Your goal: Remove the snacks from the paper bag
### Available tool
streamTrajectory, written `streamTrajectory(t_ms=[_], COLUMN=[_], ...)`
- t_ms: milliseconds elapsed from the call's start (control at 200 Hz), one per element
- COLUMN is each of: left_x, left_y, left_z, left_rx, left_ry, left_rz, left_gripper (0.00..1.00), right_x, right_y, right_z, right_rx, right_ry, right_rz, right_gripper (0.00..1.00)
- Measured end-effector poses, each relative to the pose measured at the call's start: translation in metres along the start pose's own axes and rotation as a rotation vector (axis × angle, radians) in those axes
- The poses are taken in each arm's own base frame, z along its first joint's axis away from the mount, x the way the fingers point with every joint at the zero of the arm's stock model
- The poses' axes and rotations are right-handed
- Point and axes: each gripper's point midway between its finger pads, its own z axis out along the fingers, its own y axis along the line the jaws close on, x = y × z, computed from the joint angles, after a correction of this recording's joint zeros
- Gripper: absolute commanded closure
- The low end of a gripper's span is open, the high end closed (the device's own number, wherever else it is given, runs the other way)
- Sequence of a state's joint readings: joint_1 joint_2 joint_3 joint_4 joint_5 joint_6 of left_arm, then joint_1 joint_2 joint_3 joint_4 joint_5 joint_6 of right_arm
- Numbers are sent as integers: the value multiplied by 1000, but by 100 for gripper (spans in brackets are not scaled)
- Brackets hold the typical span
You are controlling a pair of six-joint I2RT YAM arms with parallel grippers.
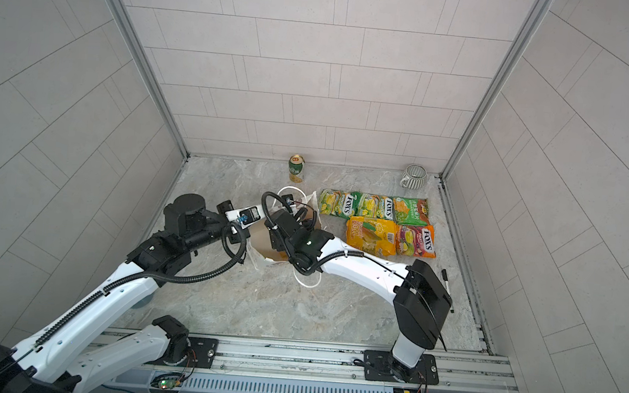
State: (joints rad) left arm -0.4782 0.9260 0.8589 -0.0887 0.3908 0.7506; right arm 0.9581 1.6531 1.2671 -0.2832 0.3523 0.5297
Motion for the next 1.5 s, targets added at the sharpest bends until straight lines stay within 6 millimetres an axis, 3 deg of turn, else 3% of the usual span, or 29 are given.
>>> streamTrajectory(t_ms=[270, 816, 1171, 1501], left_x=[0, 1, -2, -7], left_y=[10, 17, 16, 12], left_z=[0, 5, 4, 1], left_rx=[-50, -72, -65, -48], left_ry=[15, 26, 14, -13], left_rz=[-29, -38, -33, -22], left_gripper=[100, 100, 100, 100], right_x=[4, -3, 3, 9], right_y=[20, 29, 12, -11], right_z=[-13, -32, -6, 9], right_rx=[-92, -166, -52, 73], right_ry=[-99, -203, -128, -55], right_rz=[-106, -230, -194, -167], right_gripper=[19, 22, 24, 12])
